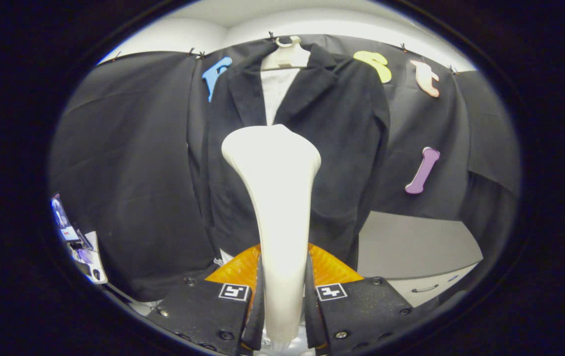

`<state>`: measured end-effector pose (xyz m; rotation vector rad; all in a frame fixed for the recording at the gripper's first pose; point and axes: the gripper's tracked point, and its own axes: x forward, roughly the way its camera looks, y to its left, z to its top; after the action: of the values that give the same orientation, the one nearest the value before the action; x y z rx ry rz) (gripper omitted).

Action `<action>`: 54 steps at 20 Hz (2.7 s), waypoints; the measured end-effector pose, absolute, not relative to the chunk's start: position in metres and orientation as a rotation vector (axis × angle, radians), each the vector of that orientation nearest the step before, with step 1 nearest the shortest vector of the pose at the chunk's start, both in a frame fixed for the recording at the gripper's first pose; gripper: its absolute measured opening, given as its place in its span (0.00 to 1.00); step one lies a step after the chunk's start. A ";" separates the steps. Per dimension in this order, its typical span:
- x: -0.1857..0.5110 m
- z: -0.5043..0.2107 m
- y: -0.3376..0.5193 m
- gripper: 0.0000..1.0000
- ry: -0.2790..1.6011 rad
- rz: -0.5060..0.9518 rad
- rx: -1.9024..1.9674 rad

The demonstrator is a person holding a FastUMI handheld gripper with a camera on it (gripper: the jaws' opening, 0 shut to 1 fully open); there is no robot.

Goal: Iron the clothes twice with a garment steamer, once on the left side and once on the right side.

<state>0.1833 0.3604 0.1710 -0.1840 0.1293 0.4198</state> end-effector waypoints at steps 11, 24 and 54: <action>0.183 0.281 0.455 0.36 -0.024 0.432 -0.196; 0.215 0.282 0.510 0.36 0.000 0.424 -0.233; 0.230 0.089 0.470 0.36 0.250 0.409 -0.282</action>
<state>0.2299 0.4705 0.0891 -0.2823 0.2503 0.4094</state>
